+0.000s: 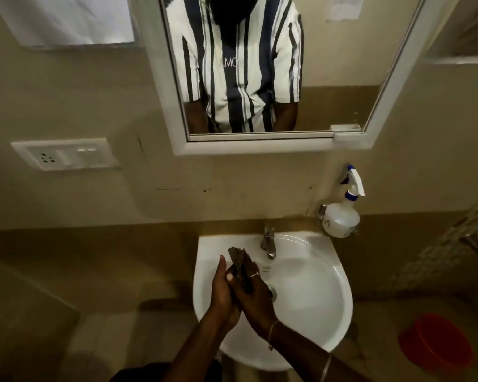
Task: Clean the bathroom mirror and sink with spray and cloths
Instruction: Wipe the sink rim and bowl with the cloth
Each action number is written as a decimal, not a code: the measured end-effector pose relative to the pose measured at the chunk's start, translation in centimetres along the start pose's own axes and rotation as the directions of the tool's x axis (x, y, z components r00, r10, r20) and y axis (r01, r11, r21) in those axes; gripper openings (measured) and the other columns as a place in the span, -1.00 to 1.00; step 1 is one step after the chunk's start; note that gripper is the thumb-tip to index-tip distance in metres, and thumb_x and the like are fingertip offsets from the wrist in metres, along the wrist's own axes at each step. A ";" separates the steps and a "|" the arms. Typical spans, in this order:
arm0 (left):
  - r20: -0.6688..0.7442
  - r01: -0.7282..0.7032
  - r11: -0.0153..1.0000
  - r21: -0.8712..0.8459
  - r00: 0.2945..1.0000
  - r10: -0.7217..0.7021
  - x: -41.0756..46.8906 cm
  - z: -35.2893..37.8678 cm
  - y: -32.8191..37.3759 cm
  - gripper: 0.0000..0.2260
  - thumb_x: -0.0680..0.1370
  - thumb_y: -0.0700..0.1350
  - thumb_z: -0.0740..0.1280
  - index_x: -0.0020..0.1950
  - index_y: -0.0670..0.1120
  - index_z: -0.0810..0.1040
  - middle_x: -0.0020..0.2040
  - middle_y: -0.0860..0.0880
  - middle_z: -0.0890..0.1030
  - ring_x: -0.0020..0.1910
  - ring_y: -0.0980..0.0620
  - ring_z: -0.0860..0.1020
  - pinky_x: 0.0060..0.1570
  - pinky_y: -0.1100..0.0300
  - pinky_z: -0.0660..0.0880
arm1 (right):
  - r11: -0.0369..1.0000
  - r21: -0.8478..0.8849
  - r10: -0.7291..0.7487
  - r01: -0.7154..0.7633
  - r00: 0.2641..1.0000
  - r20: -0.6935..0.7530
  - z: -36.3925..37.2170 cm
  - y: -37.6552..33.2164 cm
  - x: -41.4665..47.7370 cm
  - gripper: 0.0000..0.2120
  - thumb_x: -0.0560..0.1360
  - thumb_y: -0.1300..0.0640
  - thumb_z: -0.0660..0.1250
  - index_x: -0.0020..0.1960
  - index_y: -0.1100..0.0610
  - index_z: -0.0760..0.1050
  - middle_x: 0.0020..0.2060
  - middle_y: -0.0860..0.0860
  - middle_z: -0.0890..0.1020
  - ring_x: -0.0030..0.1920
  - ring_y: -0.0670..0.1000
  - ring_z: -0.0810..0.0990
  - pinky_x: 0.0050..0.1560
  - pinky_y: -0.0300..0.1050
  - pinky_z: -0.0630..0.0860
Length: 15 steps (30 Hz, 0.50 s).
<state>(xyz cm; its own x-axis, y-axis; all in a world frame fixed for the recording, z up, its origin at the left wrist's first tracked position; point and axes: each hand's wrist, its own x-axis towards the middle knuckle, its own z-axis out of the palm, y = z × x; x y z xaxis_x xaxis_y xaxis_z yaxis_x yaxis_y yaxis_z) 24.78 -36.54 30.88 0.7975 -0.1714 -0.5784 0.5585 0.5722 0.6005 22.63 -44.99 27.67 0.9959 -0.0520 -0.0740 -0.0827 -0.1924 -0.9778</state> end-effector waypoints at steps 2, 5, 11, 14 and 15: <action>0.015 0.005 1.000 0.009 1.000 -0.005 1.3 2.2 0.0 -0.39 0.67 0.30 0.07 0.38 -0.13 0.58 0.28 -0.22 0.66 0.33 -0.21 0.59 0.33 -0.08 0.49 | 0.998 -0.063 -0.029 0.026 0.999 -0.035 -2.2 0.4 1.5 -0.36 0.53 -0.24 0.40 0.55 -0.30 0.25 0.46 -0.20 0.47 0.45 -0.17 0.44 0.43 -0.07 0.47; 0.049 -0.052 0.998 0.028 0.998 0.050 3.6 7.0 1.6 -0.49 0.68 0.21 0.13 0.35 -0.13 0.60 0.24 -0.18 0.68 0.25 -0.15 0.63 0.26 -0.01 0.54 | 0.959 -0.245 -0.162 0.143 0.985 -0.063 -6.0 -1.4 5.9 -0.29 0.56 -0.22 0.34 0.62 -0.24 0.11 0.60 -0.17 0.23 0.56 -0.14 0.26 0.45 -0.13 0.38; -0.053 -0.163 0.983 0.086 0.984 0.168 11.8 13.3 3.7 -0.59 0.68 0.10 0.25 0.29 -0.19 0.62 0.22 -0.22 0.68 0.20 -0.19 0.65 0.20 0.00 0.57 | 0.811 -0.533 -0.279 0.243 0.960 0.014 -10.5 -1.7 15.4 -0.43 0.68 -0.07 0.13 0.64 -0.13 0.05 0.57 -0.08 0.21 0.51 0.03 0.36 0.36 0.11 0.51; -0.200 -0.186 0.966 0.179 0.955 0.221 14.6 13.1 3.3 -0.69 0.70 0.08 0.22 0.08 -0.10 0.66 0.06 -0.15 0.71 0.04 -0.10 0.66 0.03 0.09 0.58 | 0.781 -0.556 -0.295 0.285 0.953 0.074 -10.6 0.4 17.2 -0.46 0.69 -0.07 0.09 0.65 -0.13 0.08 0.61 -0.05 0.18 0.52 0.06 0.35 0.38 0.07 0.51; -0.223 -0.190 0.966 0.176 0.948 0.227 14.9 12.9 3.0 -0.70 0.71 0.07 0.21 0.07 -0.08 0.65 0.04 -0.12 0.70 0.02 -0.08 0.65 0.02 0.11 0.57 | 0.749 -0.576 -0.319 0.327 0.940 0.119 -10.3 1.4 17.4 -0.45 0.69 -0.06 0.07 0.66 -0.11 0.07 0.62 -0.02 0.16 0.56 0.10 0.29 0.41 0.06 0.47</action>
<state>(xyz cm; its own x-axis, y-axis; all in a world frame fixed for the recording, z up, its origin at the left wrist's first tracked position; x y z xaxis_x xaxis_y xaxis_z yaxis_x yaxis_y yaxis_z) 41.34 -47.73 31.19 0.8319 0.1466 -0.5352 0.4280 0.4445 0.7869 39.42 -56.30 27.00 0.9671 0.1291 0.2191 0.2428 -0.7253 -0.6442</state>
